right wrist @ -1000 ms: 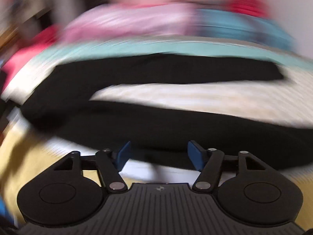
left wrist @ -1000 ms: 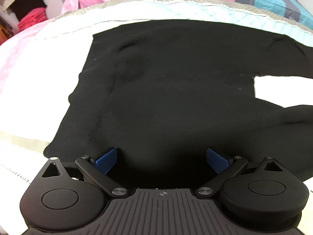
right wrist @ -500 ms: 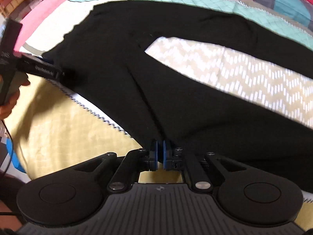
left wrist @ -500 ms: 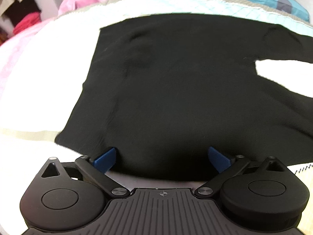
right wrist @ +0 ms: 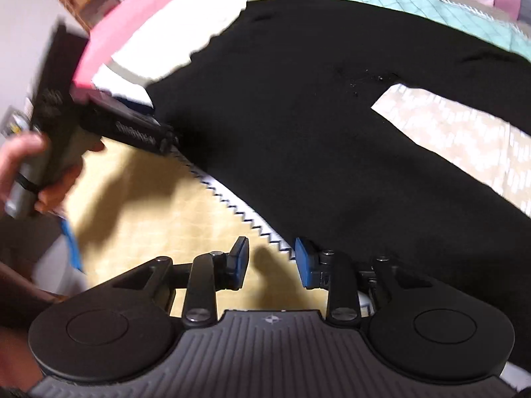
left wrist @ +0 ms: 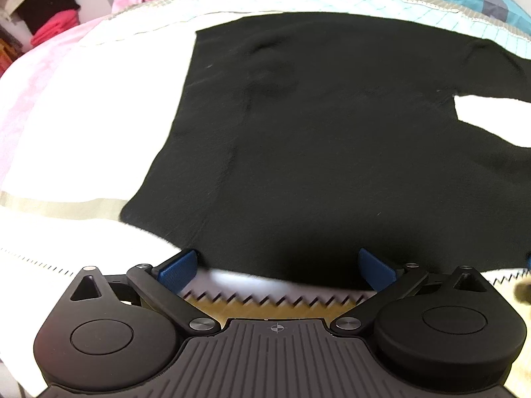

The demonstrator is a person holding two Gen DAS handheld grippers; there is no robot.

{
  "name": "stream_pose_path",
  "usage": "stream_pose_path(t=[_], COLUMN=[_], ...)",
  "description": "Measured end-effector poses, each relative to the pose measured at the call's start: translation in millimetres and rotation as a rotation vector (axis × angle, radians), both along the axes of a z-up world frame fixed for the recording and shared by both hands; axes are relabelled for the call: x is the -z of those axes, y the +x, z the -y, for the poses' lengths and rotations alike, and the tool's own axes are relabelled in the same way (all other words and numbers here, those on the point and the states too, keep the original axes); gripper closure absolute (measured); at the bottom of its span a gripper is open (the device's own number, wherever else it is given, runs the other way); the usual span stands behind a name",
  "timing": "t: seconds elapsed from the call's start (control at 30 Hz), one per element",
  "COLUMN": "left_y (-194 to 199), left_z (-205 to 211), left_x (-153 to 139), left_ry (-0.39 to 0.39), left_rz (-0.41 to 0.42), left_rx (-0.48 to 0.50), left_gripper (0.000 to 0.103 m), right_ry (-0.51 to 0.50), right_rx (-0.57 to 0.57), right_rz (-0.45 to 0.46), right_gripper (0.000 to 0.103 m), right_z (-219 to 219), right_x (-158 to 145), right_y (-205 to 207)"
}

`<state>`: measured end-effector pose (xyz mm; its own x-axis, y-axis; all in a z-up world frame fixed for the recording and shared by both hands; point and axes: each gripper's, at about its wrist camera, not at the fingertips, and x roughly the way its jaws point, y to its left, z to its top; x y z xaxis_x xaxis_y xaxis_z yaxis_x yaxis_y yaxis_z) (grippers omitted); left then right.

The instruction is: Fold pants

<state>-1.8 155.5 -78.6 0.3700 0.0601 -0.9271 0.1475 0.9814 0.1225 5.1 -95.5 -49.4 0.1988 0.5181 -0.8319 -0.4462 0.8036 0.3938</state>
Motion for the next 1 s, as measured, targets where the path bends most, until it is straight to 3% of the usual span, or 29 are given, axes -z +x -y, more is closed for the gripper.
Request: stream_pose_path(t=[0.1, 0.13, 0.2, 0.23, 0.27, 0.3, 0.37, 0.53, 0.6, 0.67, 0.73, 0.77, 0.8, 0.83, 0.9, 0.93, 0.97, 1.0], left_y=[3, 4, 6, 7, 6, 5, 3, -7, -15, -22, -31, -35, -40, -50, -58, -64, -67, -72], left_z=[-17, -18, -16, -14, -13, -13, -19, -46, -60, -70, -83, -89, -96, -103, -114, -113, -116, -119], left_x=[-1, -2, -5, -8, -11, -15, -24, -37, -40, -42, -44, -44, -45, -48, -50, -55, -56, -57], left_ry=[-0.052, -0.049, -0.035, -0.026, -0.016, 0.001, 0.011, 0.009, 0.013, 0.018, 0.032, 0.036, 0.037, 0.038, 0.043, 0.045, 0.044, 0.042], left_rz=[-0.026, -0.03, -0.033, -0.026, -0.013, 0.0, 0.031, 0.075, 0.084, 0.093, 0.097, 0.098, 0.1, 0.104, 0.113, 0.119, 0.126, 0.131], left_rx=[-0.061, -0.069, -0.067, -0.061, -0.057, -0.06, -0.067, -0.158, -0.21, -0.247, -0.281, -0.297, -0.312, -0.321, -0.339, -0.346, -0.355, -0.366], left_gripper=[0.0, 0.0, 0.0, 0.0, 0.0, 0.0, 0.0, 0.0, 0.0, 0.0, 0.0, 0.0, 0.0, 0.0, 0.0, 0.0, 0.0, 0.0], right_ry=[0.019, 0.005, -0.006, -0.001, 0.021, 0.023, 0.02, 0.021, 0.023, 0.039, 0.058, 0.066, 0.056, 0.035, 0.044, 0.102, 0.133, 0.123], right_rx=[0.078, 0.095, 0.13, 0.12, 0.074, 0.015, -0.104, -0.091, -0.069, -0.064, -0.102, -0.127, -0.181, -0.249, -0.365, -0.366, -0.348, -0.335], right_rz=[0.11, 0.133, 0.122, 0.058, -0.015, 0.038, 0.059, 0.234, 0.251, 0.245, 0.173, 0.183, 0.255, 0.269, 0.294, 0.296, 0.306, 0.327], right_gripper=[0.066, 0.058, 0.054, 0.056, 0.05, 0.048, 0.048, 0.048, 0.052, 0.066, 0.079, 0.072, 0.072, 0.063, 0.071, 0.074, 0.071, 0.07], right_z=[4, 2, -5, -10, -15, -16, -21, -21, -33, -52, -75, -89, -103, -115, -121, -117, -114, -117], right_x=[-14, -13, 0, 13, 23, 17, 5, -15, -7, 10, 31, 38, 34, 30, 12, 1, -7, -10], right_y=[10, 15, 23, 26, 25, 13, 4, 23, 42, 58, 65, 62, 53, 49, 48, 54, 60, 67])
